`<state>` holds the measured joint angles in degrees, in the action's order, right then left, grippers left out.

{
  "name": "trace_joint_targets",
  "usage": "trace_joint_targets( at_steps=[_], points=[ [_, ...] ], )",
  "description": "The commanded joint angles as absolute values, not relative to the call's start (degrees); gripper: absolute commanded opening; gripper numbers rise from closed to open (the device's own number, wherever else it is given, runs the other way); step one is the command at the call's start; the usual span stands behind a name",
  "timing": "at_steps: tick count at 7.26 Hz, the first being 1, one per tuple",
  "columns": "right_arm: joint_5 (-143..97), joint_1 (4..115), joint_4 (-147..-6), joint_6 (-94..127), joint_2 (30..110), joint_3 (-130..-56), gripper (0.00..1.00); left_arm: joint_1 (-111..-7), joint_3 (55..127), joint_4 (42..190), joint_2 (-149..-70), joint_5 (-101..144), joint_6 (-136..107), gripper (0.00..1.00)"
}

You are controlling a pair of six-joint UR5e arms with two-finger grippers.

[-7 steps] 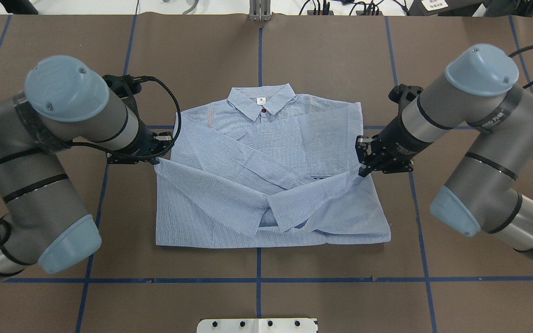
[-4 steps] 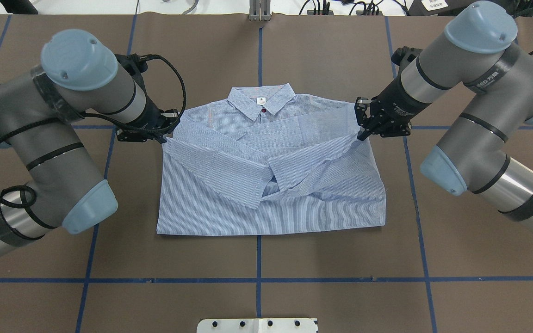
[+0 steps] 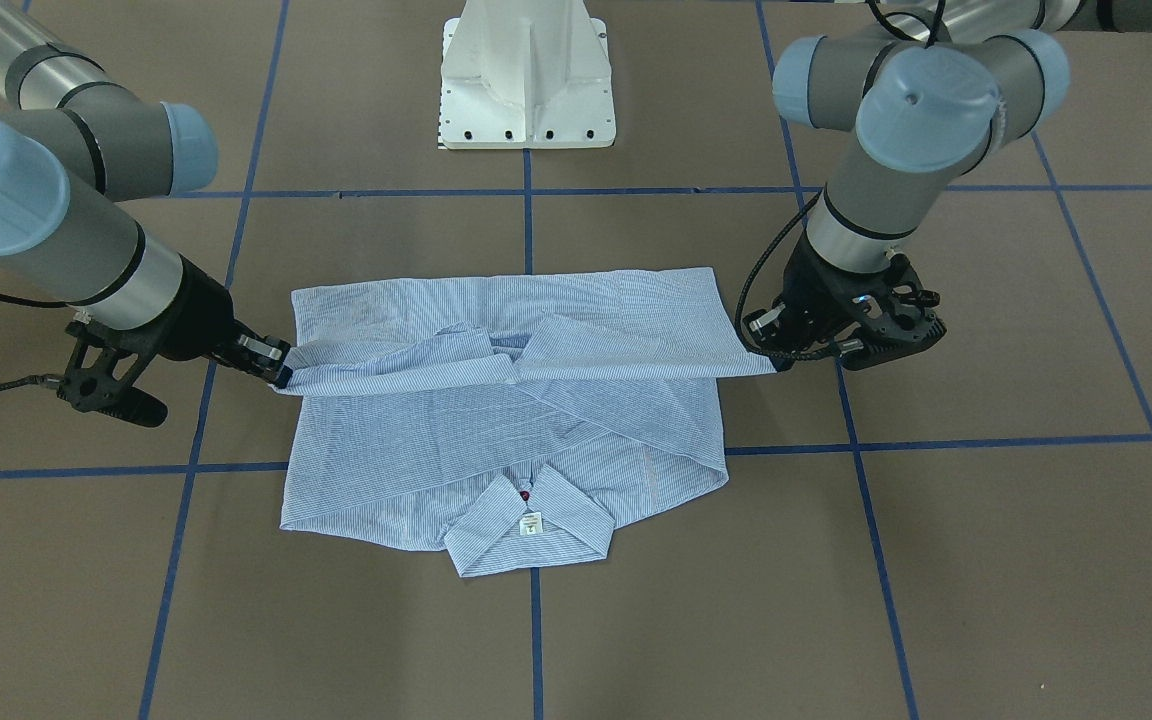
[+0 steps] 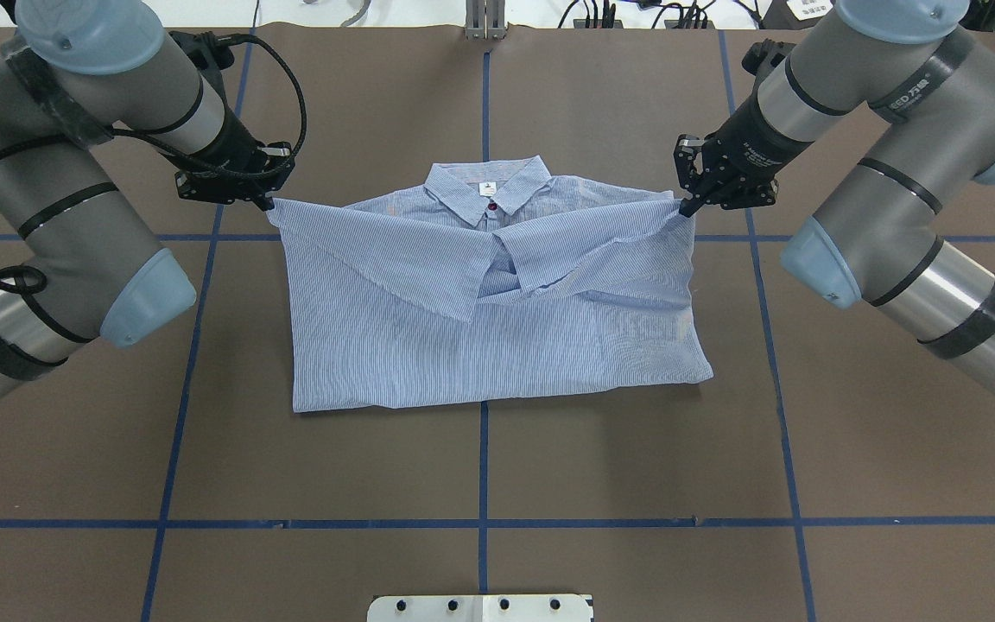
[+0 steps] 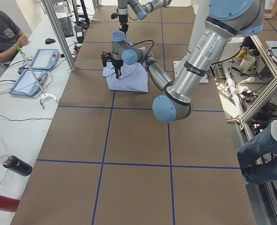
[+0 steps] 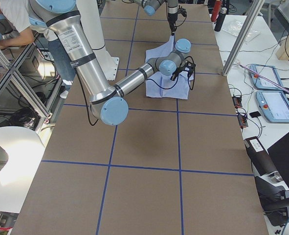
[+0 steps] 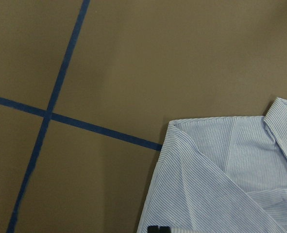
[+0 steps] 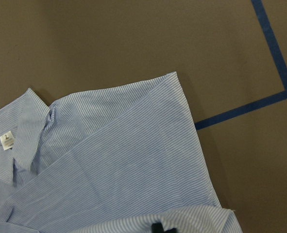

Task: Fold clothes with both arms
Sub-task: 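Lay the hem beside the collar and open both grippers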

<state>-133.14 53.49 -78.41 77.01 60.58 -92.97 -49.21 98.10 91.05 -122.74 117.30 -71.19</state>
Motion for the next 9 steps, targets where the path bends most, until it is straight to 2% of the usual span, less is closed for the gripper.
trace_joint_targets(
  at_steps=[1, 6, 9],
  points=[
    [-133.1, 53.7, -78.3, 76.9, 56.7, -87.8, 0.0, -49.4, 91.7, 95.5, -125.8, 117.3, -71.5, 0.0],
    [-131.3, 54.0, -78.3, 76.9, 52.6, -81.9, 0.0, -49.4, 86.7, 99.0, -128.1, 117.3, -71.6, 0.0],
    [-131.3, 55.0, -78.3, 76.8, 52.6, -81.4, 0.0, -51.6, 86.0, 99.9, -128.1, 117.3, -70.9, 0.0]
  ],
)
